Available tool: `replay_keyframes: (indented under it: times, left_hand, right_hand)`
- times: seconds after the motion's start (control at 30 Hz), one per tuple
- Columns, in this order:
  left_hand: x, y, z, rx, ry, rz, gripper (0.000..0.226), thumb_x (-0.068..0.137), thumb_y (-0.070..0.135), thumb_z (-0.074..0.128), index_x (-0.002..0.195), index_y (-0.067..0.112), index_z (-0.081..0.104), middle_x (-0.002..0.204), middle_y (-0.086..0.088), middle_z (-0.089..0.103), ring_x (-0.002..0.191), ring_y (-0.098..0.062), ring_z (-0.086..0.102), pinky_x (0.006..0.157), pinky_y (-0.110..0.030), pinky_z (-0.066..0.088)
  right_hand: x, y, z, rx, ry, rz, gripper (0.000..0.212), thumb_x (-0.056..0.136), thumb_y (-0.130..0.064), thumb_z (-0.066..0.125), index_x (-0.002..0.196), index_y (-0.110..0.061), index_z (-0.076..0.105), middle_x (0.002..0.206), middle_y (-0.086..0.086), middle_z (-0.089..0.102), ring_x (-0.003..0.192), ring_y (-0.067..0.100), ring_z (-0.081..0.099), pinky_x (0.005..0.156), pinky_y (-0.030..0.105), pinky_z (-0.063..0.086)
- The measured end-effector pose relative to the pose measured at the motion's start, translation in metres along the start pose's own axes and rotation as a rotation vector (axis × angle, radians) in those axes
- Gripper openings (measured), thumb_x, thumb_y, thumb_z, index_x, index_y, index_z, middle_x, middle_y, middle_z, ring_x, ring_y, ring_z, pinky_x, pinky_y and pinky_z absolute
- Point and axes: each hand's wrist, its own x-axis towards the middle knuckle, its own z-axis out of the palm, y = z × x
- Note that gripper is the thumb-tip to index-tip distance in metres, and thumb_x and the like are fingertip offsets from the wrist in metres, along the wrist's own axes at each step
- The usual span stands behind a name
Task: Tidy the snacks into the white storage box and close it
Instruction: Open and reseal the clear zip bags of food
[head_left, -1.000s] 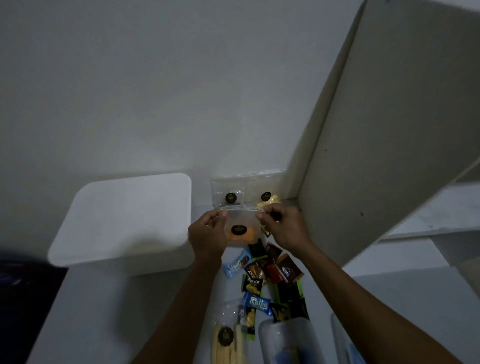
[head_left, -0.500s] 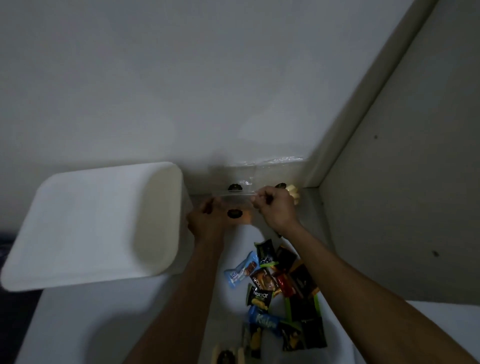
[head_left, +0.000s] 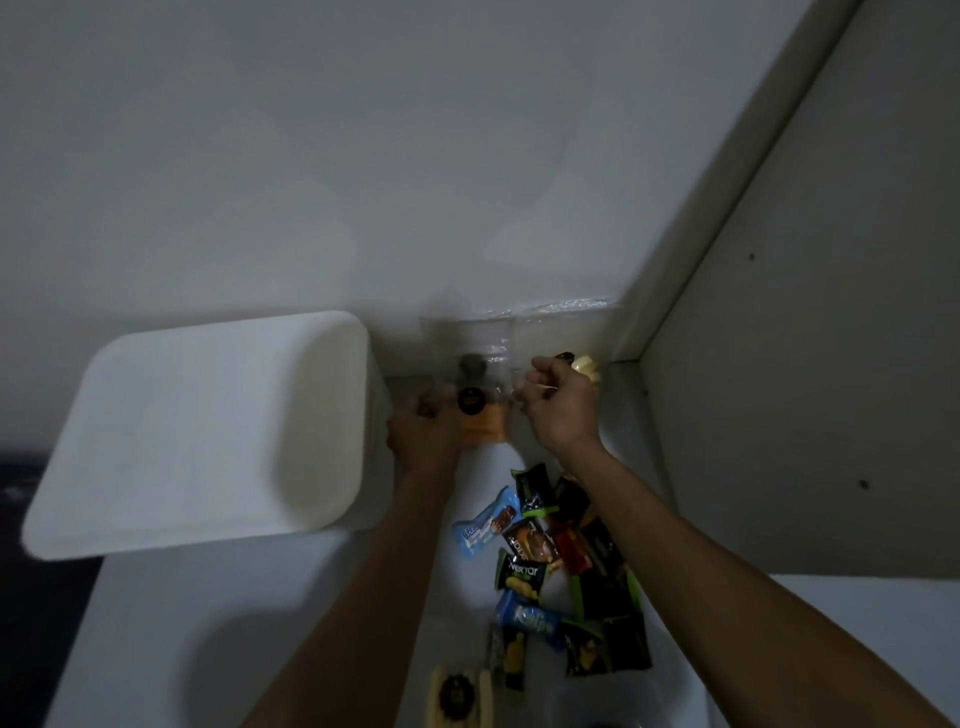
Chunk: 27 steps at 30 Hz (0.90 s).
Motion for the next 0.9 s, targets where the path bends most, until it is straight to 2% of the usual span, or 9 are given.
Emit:
replay_keyframes:
  times: [0.1,0.2,0.3,0.37,0.4,0.5,0.57,0.67,0.9]
  left_hand:
    - [-0.03,-0.001,-0.019,0.022,-0.069,0.083,0.015,0.081,0.04,0.07,0.074,0.027,0.069,0.072,0.009,0.067,0.067,-0.004,0.06,0.062,-0.023,0.049]
    - [-0.052,-0.013,-0.044,0.035,-0.105,0.164,0.012,0.087,0.034,0.07,0.089,0.023,0.075,0.075,0.008,0.07,0.073,-0.007,0.065,0.064,-0.019,0.05]
    - [-0.075,-0.034,-0.077,0.102,-0.159,0.219,0.016,0.089,0.029,0.068,0.097,0.017,0.075,0.084,0.002,0.072,0.077,-0.009,0.066,0.072,-0.023,0.05]
    - [-0.089,-0.053,-0.102,0.142,-0.167,0.248,0.016,0.087,0.028,0.07,0.097,0.016,0.075,0.083,0.006,0.071,0.075,-0.003,0.065,0.071,-0.021,0.05]
    - [-0.095,-0.063,-0.114,0.172,-0.159,0.255,0.017,0.087,0.028,0.071,0.097,0.016,0.075,0.082,0.006,0.071,0.075,-0.003,0.065,0.07,-0.02,0.049]
    - [-0.108,-0.102,-0.14,0.332,-0.157,0.201,0.022,0.086,0.031,0.07,0.1,0.015,0.075,0.09,-0.001,0.074,0.083,-0.014,0.067,0.077,-0.027,0.05]
    - [-0.116,-0.128,-0.149,0.438,-0.2,0.107,0.032,0.086,0.031,0.069,0.111,0.01,0.071,0.106,-0.007,0.072,0.096,-0.021,0.065,0.087,-0.032,0.05]
    - [-0.126,-0.159,-0.154,0.57,-0.281,0.002,0.052,0.087,0.036,0.068,0.128,0.005,0.059,0.126,-0.014,0.062,0.115,-0.028,0.059,0.099,-0.035,0.045]
    - [-0.131,-0.181,-0.141,0.546,-0.305,-0.131,0.059,0.089,0.034,0.066,0.137,0.004,0.05,0.14,-0.015,0.051,0.127,-0.03,0.049,0.103,-0.03,0.038]
  right_hand:
    - [-0.025,0.007,-0.006,0.034,-0.002,0.005,0.024,0.076,-0.032,0.071,0.1,-0.034,0.065,0.084,-0.007,0.068,0.087,0.02,0.07,0.084,0.05,0.058]
    - [-0.059,0.015,-0.011,0.001,-0.013,-0.023,0.016,0.071,-0.044,0.064,0.087,-0.045,0.066,0.082,-0.005,0.071,0.082,0.02,0.071,0.082,0.05,0.058]
    - [-0.12,0.004,-0.016,-0.084,-0.032,-0.013,0.014,0.085,-0.023,0.066,0.097,-0.028,0.071,0.089,-0.001,0.072,0.084,0.017,0.069,0.08,0.034,0.059]
    - [-0.153,0.013,-0.017,-0.18,-0.091,-0.018,0.015,0.091,-0.012,0.063,0.104,-0.013,0.07,0.09,-0.001,0.07,0.084,0.013,0.066,0.07,0.017,0.053]
    - [-0.168,0.02,-0.016,-0.231,-0.134,-0.022,0.015,0.091,-0.01,0.063,0.104,-0.01,0.07,0.09,-0.001,0.069,0.085,0.013,0.065,0.069,0.015,0.052]
    - [-0.204,0.037,-0.008,-0.402,-0.251,-0.033,0.013,0.089,-0.009,0.065,0.101,-0.006,0.071,0.095,0.005,0.069,0.088,0.016,0.062,0.073,0.021,0.048]
    - [-0.22,0.049,-0.001,-0.478,-0.281,0.026,0.013,0.091,-0.007,0.061,0.101,-0.004,0.068,0.093,0.006,0.067,0.086,0.018,0.059,0.067,0.018,0.044]
    - [-0.235,0.064,0.009,-0.58,-0.279,0.078,0.018,0.093,-0.008,0.056,0.108,-0.003,0.063,0.107,0.016,0.067,0.095,0.028,0.063,0.073,0.025,0.044]
    - [-0.236,0.083,0.029,-0.614,-0.307,0.11,0.042,0.089,0.001,0.058,0.129,-0.005,0.046,0.117,0.016,0.062,0.112,0.032,0.06,0.092,0.037,0.052]
